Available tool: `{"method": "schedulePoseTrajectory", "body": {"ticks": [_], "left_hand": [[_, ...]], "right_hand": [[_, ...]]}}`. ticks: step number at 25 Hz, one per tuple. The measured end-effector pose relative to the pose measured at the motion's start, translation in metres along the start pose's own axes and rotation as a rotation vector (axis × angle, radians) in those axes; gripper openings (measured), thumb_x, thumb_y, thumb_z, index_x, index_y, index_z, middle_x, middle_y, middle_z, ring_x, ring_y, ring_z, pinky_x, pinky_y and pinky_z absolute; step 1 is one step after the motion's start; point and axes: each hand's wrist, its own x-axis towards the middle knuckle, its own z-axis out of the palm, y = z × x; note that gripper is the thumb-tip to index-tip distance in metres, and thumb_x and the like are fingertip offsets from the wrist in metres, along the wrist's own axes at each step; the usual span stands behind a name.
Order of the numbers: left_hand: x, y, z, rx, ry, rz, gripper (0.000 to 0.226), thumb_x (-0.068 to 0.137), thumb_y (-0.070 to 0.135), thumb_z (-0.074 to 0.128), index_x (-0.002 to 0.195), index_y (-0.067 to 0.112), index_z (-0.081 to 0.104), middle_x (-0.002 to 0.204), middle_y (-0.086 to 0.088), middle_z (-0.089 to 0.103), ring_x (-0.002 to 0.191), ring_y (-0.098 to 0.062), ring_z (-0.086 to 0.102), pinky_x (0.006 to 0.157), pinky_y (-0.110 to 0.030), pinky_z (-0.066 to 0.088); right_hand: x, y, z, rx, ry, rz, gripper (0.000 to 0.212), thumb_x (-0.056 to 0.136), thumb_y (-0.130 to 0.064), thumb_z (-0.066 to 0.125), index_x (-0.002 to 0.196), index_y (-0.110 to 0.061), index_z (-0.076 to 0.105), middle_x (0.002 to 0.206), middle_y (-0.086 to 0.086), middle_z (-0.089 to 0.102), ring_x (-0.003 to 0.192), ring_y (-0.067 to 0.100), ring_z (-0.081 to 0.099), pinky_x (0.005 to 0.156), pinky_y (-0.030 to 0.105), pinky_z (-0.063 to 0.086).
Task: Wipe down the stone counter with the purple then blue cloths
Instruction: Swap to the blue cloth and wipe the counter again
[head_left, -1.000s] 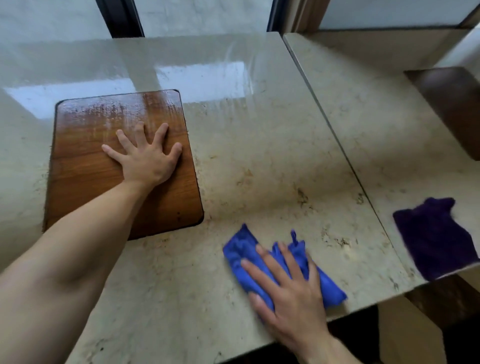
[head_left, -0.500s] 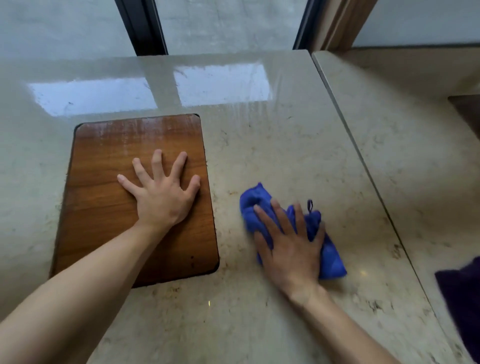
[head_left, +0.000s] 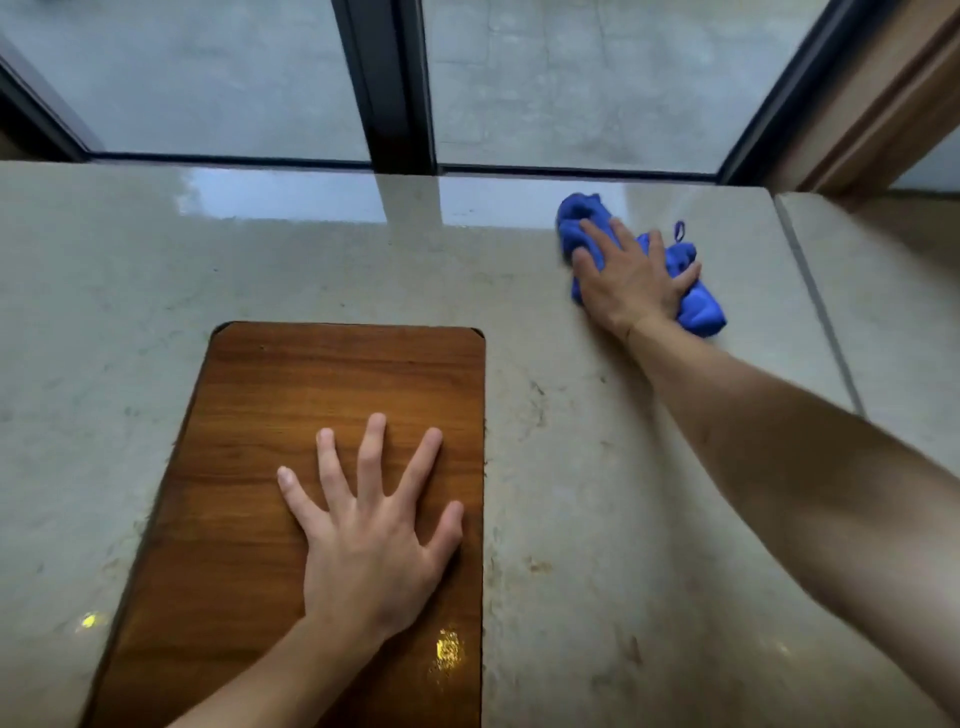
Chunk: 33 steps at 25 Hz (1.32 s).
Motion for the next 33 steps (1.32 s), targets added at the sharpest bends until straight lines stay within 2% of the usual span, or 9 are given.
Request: {"method": "schedulePoseTrajectory", "body": {"ticks": [5,11,16,20,23,25,28,30,33], "left_hand": [[-0.002,0.001,0.003,0.015,0.031,0.000,0.069,0.092,0.073,0.014,0.153,0.043,0.026,0.162,-0.012,0.023,0.144,-0.053,0.020,0.104,-0.083,0.014],[-0.005,0.004,0.000,0.022,0.018,-0.005,0.069,0.091,0.075,0.016,0.154,0.046,0.019,0.163,-0.010,0.017,0.146,-0.052,0.014,0.106,-0.081,0.010],[-0.006,0.001,-0.005,-0.026,0.000,-0.010,0.068,0.089,0.075,0.024,0.151,0.049,0.018,0.163,-0.007,0.014,0.147,-0.050,0.010,0.109,-0.078,0.004],[-0.022,-0.004,-0.015,-0.187,0.033,0.014,0.057,0.089,0.056,0.039,0.143,0.040,0.036,0.161,-0.004,0.025,0.148,-0.044,0.014,0.113,-0.073,0.003],[-0.033,-0.028,-0.024,-0.327,0.099,0.017,0.047,0.091,0.039,0.052,0.136,0.027,0.051,0.152,-0.005,0.040,0.144,-0.030,0.030,0.117,-0.065,0.012],[-0.051,-0.054,-0.027,-0.272,0.132,0.008,0.044,0.092,0.037,0.053,0.134,0.025,0.051,0.149,-0.005,0.042,0.142,-0.026,0.032,0.117,-0.062,0.014],[-0.077,-0.096,-0.026,-0.078,0.084,0.047,0.046,0.094,0.043,0.046,0.137,0.027,0.045,0.153,-0.005,0.035,0.146,-0.027,0.022,0.118,-0.060,0.012],[-0.091,-0.120,-0.029,-0.072,0.062,0.054,0.048,0.095,0.044,0.043,0.140,0.029,0.041,0.155,-0.004,0.031,0.147,-0.026,0.017,0.119,-0.059,0.010],[-0.097,-0.144,-0.037,-0.153,0.049,0.017,0.048,0.096,0.042,0.042,0.143,0.032,0.036,0.158,-0.002,0.025,0.150,-0.024,0.011,0.120,-0.060,0.002]], "right_hand": [[0.059,-0.052,-0.002,-0.001,-0.023,-0.098,0.054,0.091,-0.056,0.020,0.145,-0.057,0.025,0.162,-0.019,0.017,0.150,0.023,0.010,0.109,0.071,0.000],[0.029,-0.065,-0.005,-0.083,-0.099,-0.358,0.051,0.096,-0.061,0.018,0.147,-0.057,0.019,0.163,-0.018,0.013,0.152,0.022,0.007,0.113,0.069,0.001],[-0.073,-0.061,0.017,-0.078,-0.104,-0.478,0.050,0.097,-0.064,0.017,0.147,-0.058,0.018,0.163,-0.019,0.013,0.152,0.018,0.006,0.114,0.066,-0.002],[-0.188,-0.037,0.030,-0.070,-0.069,-0.420,0.050,0.097,-0.063,0.018,0.147,-0.058,0.019,0.162,-0.021,0.016,0.151,0.016,0.008,0.114,0.065,-0.002],[-0.286,-0.022,0.043,-0.059,0.020,-0.412,0.047,0.098,-0.060,0.025,0.144,-0.057,0.029,0.158,-0.019,0.029,0.149,0.018,0.020,0.113,0.066,0.008],[-0.347,-0.012,0.048,-0.071,0.013,-0.389,0.046,0.098,-0.059,0.025,0.144,-0.056,0.030,0.158,-0.020,0.030,0.149,0.017,0.020,0.113,0.065,0.010],[-0.413,0.001,0.054,-0.101,-0.093,-0.346,0.048,0.098,-0.062,0.019,0.146,-0.057,0.023,0.161,-0.024,0.018,0.151,0.013,0.008,0.114,0.062,0.006],[-0.456,0.004,0.051,-0.119,-0.094,-0.321,0.047,0.099,-0.061,0.021,0.146,-0.058,0.025,0.160,-0.026,0.018,0.150,0.011,0.012,0.111,0.057,0.013],[-0.529,0.006,0.049,-0.134,-0.030,-0.359,0.046,0.098,-0.057,0.027,0.142,-0.053,0.040,0.154,-0.020,0.036,0.144,0.015,0.034,0.100,0.052,0.032]]}}
